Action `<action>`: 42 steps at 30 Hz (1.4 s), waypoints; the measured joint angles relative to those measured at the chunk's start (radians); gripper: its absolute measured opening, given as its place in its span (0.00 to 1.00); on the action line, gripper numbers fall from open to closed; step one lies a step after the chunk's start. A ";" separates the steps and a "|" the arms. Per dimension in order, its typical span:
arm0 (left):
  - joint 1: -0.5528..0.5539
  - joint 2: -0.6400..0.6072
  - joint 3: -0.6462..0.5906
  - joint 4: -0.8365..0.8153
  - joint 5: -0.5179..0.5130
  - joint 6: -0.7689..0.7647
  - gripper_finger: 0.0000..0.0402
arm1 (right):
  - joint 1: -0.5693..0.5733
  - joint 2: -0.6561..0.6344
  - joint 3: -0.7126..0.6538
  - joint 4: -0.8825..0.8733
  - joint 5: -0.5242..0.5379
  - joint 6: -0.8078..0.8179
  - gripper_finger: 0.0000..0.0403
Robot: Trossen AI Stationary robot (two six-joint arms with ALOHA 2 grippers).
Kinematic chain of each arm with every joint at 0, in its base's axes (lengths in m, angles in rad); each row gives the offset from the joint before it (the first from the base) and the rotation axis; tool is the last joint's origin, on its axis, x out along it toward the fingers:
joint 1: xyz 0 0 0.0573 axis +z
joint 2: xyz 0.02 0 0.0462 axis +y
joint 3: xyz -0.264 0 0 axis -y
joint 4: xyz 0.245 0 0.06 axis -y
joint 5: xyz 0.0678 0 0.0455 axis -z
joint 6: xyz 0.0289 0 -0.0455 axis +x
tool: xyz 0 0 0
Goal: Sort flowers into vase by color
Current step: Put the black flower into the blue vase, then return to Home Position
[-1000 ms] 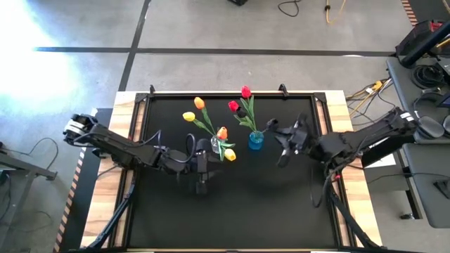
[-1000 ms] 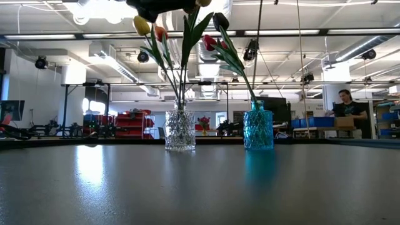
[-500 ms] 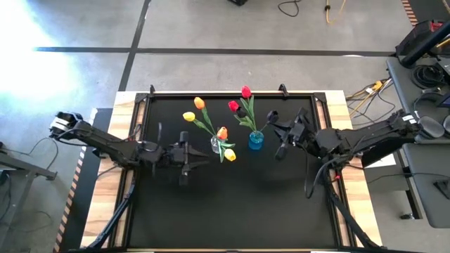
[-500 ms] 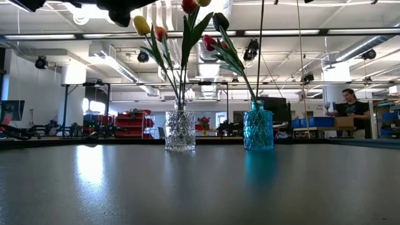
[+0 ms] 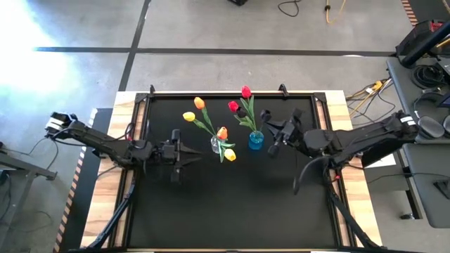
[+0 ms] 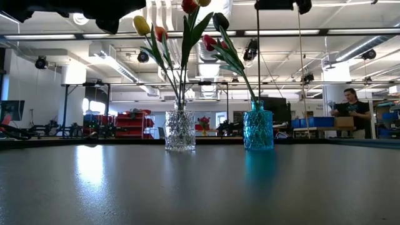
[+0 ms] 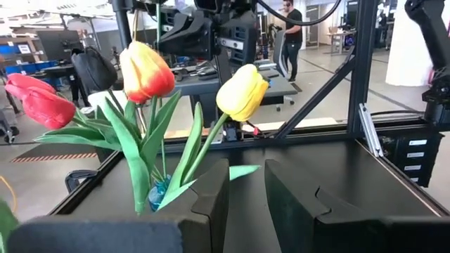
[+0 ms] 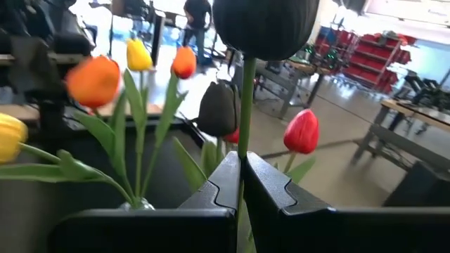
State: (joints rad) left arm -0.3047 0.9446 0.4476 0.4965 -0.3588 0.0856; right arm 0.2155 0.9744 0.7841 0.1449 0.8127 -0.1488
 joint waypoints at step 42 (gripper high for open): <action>0.401 -0.167 -0.260 0.116 0.355 -0.074 0.19 | -0.127 -0.038 -0.166 -0.266 -0.273 0.126 0.05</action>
State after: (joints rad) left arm 0.0966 0.7771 0.1880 0.6121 -0.0039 0.0120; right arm 0.0887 0.9364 0.6179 -0.1210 0.5402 -0.0233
